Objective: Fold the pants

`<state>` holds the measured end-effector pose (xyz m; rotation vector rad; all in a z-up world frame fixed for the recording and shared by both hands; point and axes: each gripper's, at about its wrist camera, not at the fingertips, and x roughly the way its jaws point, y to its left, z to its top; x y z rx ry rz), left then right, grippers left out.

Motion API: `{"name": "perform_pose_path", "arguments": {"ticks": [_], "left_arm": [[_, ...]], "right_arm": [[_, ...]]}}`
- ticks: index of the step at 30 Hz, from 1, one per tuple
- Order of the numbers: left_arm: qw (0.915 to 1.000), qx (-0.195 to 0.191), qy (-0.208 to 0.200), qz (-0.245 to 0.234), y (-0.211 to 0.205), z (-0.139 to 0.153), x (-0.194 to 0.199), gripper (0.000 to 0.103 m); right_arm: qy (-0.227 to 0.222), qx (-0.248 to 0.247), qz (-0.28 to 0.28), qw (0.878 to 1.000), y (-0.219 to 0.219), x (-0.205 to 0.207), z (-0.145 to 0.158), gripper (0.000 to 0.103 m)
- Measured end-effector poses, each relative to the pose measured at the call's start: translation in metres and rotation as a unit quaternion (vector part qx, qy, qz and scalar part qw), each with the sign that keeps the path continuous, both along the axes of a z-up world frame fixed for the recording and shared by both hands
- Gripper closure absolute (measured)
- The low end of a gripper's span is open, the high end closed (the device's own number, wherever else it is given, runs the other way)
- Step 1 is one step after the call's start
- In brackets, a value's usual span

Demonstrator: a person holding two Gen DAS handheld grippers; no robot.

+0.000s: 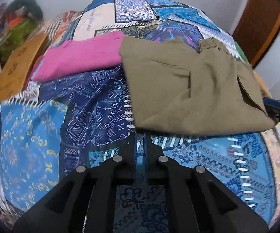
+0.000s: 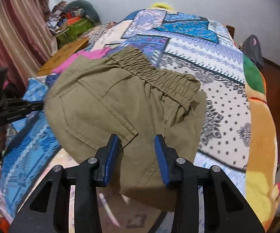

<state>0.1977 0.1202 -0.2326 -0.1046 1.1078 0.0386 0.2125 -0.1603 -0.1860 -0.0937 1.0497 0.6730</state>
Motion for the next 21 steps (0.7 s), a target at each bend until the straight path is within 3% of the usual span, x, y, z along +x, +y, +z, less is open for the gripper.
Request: {"name": "perform_pose_path", "arguments": {"ticks": [6,10,11,17,19,21], "left_arm": [[0.9987,-0.015,-0.044,-0.019,-0.009,0.035,0.006,0.095],[0.9975,-0.033,-0.038,-0.048,-0.027,0.029,0.024,0.094],[0.9977,-0.029,-0.035,-0.05,-0.031,0.024,0.028,0.094],[0.9963,0.079,-0.028,-0.018,-0.03,-0.005,0.032,0.086],[0.9956,0.091,-0.02,-0.009,-0.021,-0.01,0.027,0.086],[0.9971,0.074,-0.013,-0.004,-0.009,-0.013,0.019,0.085]], "right_arm": [[-0.008,-0.006,-0.004,1.0,-0.002,0.003,0.015,0.066],[-0.014,0.008,0.006,1.0,0.007,0.002,0.019,0.066],[-0.01,0.002,0.011,1.0,0.012,0.001,0.014,0.066],[0.012,0.018,0.004,1.0,0.006,0.004,-0.001,0.066],[0.009,0.016,0.004,1.0,0.004,0.002,-0.001,0.066],[0.008,0.016,0.004,1.0,0.003,0.0,0.0,0.065]]}}
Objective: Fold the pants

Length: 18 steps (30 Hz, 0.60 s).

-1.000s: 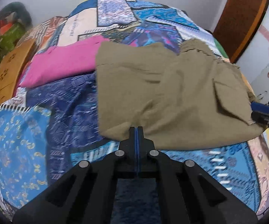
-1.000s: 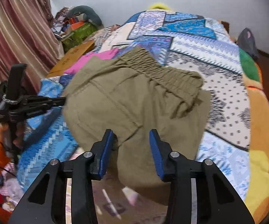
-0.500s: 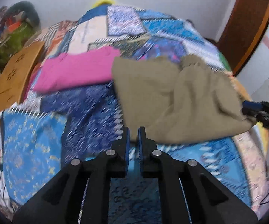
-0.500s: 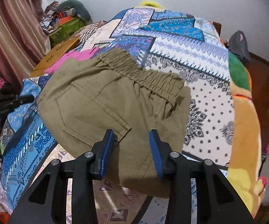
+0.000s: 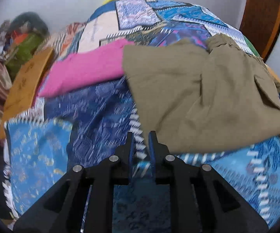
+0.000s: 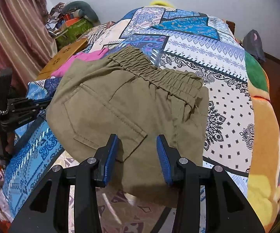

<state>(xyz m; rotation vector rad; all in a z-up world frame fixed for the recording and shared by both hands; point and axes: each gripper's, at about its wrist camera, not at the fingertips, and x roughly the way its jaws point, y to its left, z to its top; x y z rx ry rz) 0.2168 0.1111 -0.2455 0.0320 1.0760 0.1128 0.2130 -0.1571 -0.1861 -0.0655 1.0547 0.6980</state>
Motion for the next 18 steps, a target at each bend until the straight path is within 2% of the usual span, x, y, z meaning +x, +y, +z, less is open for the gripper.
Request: {"name": "perform_pose_path", "arguments": {"ticks": [5,7,10,12,15,18], "left_arm": [[0.9998,-0.017,-0.005,0.006,0.015,0.014,-0.007,0.085],[0.9996,-0.022,-0.013,0.007,0.017,0.021,-0.004,0.08],[0.9989,-0.03,-0.035,0.01,0.022,0.034,0.003,0.048],[0.9976,-0.039,-0.057,0.01,0.025,0.042,0.01,0.033],[0.9969,-0.058,-0.053,0.005,0.028,0.041,0.028,0.033],[0.9969,-0.069,-0.037,0.007,0.031,0.031,0.047,0.033]], "right_arm": [[-0.004,-0.007,-0.014,1.0,-0.006,-0.001,0.008,0.06],[-0.011,-0.011,-0.029,0.999,-0.013,0.0,0.015,0.057],[-0.036,-0.03,-0.052,0.998,-0.022,0.002,0.024,0.051],[-0.049,-0.044,-0.073,0.995,-0.029,0.006,0.029,0.05],[-0.055,-0.047,-0.11,0.991,-0.042,0.016,0.028,0.04],[-0.052,-0.055,-0.137,0.988,-0.049,0.027,0.023,0.039]]}}
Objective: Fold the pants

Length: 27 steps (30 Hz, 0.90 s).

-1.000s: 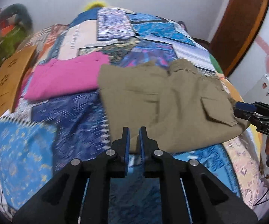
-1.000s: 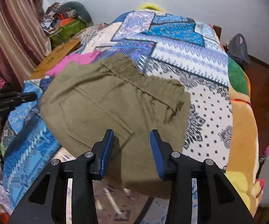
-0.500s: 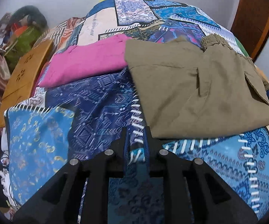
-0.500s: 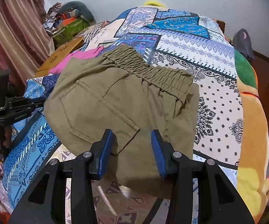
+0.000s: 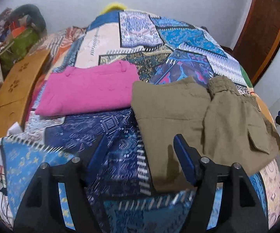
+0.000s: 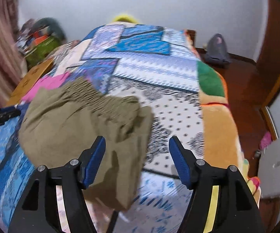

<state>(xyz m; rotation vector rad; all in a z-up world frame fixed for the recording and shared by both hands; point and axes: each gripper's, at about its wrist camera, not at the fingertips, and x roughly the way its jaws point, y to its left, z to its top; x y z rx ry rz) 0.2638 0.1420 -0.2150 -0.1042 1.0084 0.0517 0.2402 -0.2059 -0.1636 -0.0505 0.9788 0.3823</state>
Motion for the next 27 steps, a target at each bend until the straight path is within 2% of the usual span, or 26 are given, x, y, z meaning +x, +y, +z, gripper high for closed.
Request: {"name": "perform_pose_path", "arguments": {"ticks": [5,15,18,24,27], "left_arm": [[0.999,-0.033,0.031,-0.002,0.003,-0.026,0.023,0.033],[0.9947,-0.089,0.037,-0.035,-0.004,-0.045,0.044,0.032],[0.9935,-0.101,0.039,-0.036,-0.004,-0.047,0.046,0.032],[0.9922,-0.111,0.045,-0.035,-0.006,-0.046,0.046,0.033],[0.9924,-0.108,0.042,-0.042,-0.012,-0.044,0.043,0.034]], "right_arm": [[0.055,0.025,0.0,0.998,-0.003,0.017,-0.021,0.038],[0.137,0.093,-0.006,0.986,-0.004,0.047,-0.056,0.038],[0.137,0.1,-0.008,0.985,-0.008,0.049,-0.05,0.038],[0.101,0.084,0.003,0.991,-0.007,0.037,-0.025,0.038],[0.096,0.099,0.013,0.99,-0.003,0.032,-0.02,0.038]]}}
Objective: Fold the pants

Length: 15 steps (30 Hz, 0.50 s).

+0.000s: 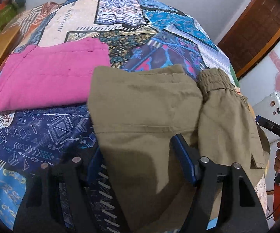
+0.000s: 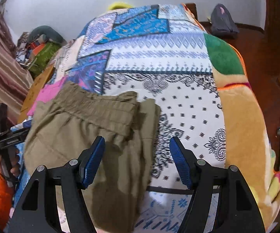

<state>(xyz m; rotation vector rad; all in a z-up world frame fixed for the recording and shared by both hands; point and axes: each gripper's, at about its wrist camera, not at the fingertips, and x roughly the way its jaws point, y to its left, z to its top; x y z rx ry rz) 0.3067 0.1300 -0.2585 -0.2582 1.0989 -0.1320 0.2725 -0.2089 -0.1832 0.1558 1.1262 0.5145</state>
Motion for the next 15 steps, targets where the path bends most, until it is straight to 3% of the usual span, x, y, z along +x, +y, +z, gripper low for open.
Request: {"name": "perform_pose_path", "arguments": {"ticks": [4,7,10,13,15], "left_arm": [[0.9998,0.018,-0.007,-0.011,-0.01,0.004,-0.003,0.034],[0.9998,0.017,-0.005,-0.012,-0.011,0.004,-0.001,0.034],[0.9998,0.006,-0.001,-0.019,-0.01,0.003,0.001,0.035],[0.9997,0.002,-0.004,-0.025,-0.012,0.004,0.002,0.043],[0.9996,0.006,-0.007,-0.026,-0.014,0.005,0.004,0.056]], "right_arm": [[-0.006,-0.008,0.024,1.0,0.018,-0.002,-0.003,0.038],[0.017,-0.04,0.043,0.998,0.033,0.009,-0.027,0.037],[0.021,-0.031,0.05,0.998,0.031,0.02,-0.042,0.027],[0.051,0.001,0.061,0.997,0.026,0.034,-0.052,0.027],[0.065,0.017,0.067,0.995,0.025,0.04,-0.056,0.028]]}}
